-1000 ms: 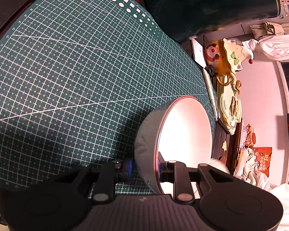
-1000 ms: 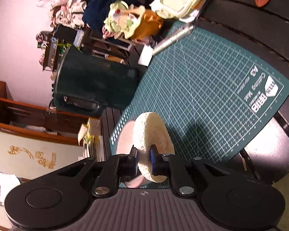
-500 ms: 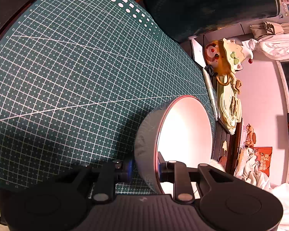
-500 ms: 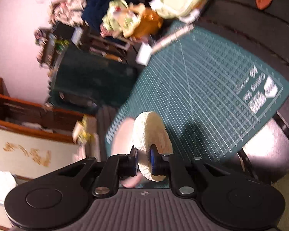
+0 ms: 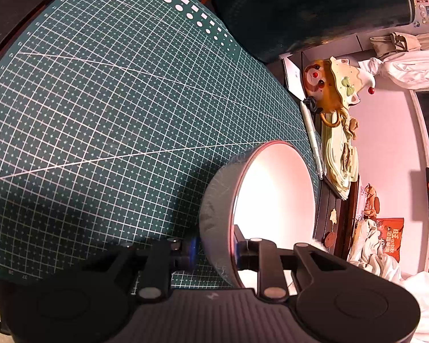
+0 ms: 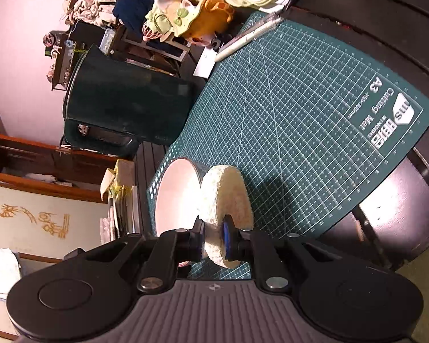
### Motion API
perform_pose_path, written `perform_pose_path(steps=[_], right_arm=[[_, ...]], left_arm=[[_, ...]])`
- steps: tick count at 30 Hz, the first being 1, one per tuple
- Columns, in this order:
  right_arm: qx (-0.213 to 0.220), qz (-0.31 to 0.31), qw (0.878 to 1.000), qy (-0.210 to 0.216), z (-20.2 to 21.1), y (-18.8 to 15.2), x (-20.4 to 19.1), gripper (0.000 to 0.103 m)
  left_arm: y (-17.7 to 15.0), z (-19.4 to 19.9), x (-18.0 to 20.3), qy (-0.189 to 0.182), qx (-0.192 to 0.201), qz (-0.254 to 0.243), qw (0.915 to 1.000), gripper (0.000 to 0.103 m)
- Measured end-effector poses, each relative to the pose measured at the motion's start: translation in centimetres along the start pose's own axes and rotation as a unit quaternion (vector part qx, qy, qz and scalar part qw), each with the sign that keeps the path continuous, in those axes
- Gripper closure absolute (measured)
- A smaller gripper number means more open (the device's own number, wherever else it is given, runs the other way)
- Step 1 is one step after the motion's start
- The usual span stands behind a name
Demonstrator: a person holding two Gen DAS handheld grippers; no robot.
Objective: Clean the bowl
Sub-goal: 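Rub the white sponge back and forth on the bowl's outer wall with the right tool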
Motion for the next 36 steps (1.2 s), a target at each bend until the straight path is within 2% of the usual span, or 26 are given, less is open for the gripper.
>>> perform_pose_path(steps=[5,12,17,24,30,36], right_arm=[[0.022,0.002,0.999,0.025,1.1,0.9,-0.8,0.091],[-0.011,-0.003,1.0,-0.006,-0.5,-0.3,0.6,0.091],[0.022,0.003,0.999,0.027,1.1,0.9,-0.6,0.091],[-0.011,-0.006,1.0,0.003,-0.5,-0.2,0.7,0.091],[0.024,-0.005,0.999,0.032,1.0,1.1,-0.3,0.091],[-0.014,-0.005,1.0,0.004,-0.7,-0.1,0.9,0.091]], left_arm=[[-0.3,0.2,-0.6,0.001,0.001,-0.001,1.0,0.08],[-0.3,0.2,-0.8,-0.002,0.001,0.0,1.0,0.08],[-0.3,0.3,-0.6,0.0,0.001,-0.002,1.0,0.08],[-0.3,0.3,-0.3,-0.002,0.0,0.002,1.0,0.08],[-0.3,0.3,0.0,0.002,0.001,-0.002,1.0,0.08],[-0.2,0.1,0.2,-0.002,0.0,0.002,1.0,0.08]])
Point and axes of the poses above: each gripper's, at about its wrist camera, not at the fingertips, and z roughly against the way its jaws point, x to its right, y to its top, the point moved 6 cm from there along -z, roughly the way its jaws point, and after that the axes turned 12 degrees about y, right-handed, at the moved point
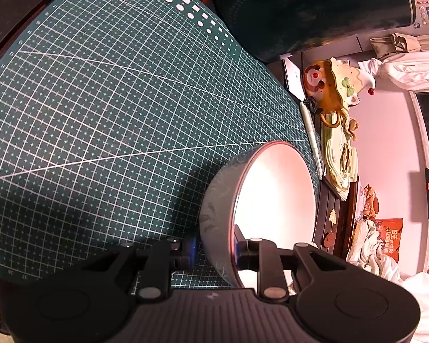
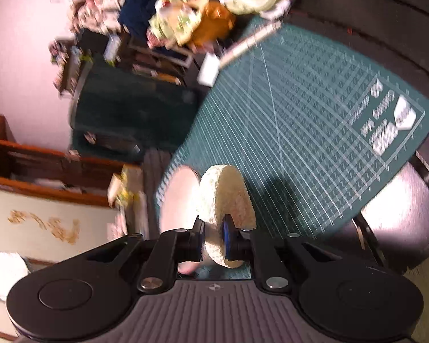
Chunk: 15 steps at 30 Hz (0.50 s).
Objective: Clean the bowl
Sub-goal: 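Rub the white sponge back and forth on the bowl's outer wall with the right tool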
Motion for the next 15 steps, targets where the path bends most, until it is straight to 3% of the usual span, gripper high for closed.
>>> perform_pose_path(steps=[6,11,15], right_arm=[[0.03,0.004,0.999,0.029,1.5,1.1,-1.2,0.091],[-0.002,0.007,1.0,-0.006,0.2,0.1,-0.3,0.091],[0.011,0.004,1.0,0.009,0.7,0.5,-0.7,0.091]], left_arm=[[0.0,0.0,0.1,0.002,0.0,-0.001,1.0,0.08],[0.1,-0.1,0.2,0.0,0.0,0.0,1.0,0.08],[0.0,-0.1,0.3,0.001,0.0,-0.001,1.0,0.08]])
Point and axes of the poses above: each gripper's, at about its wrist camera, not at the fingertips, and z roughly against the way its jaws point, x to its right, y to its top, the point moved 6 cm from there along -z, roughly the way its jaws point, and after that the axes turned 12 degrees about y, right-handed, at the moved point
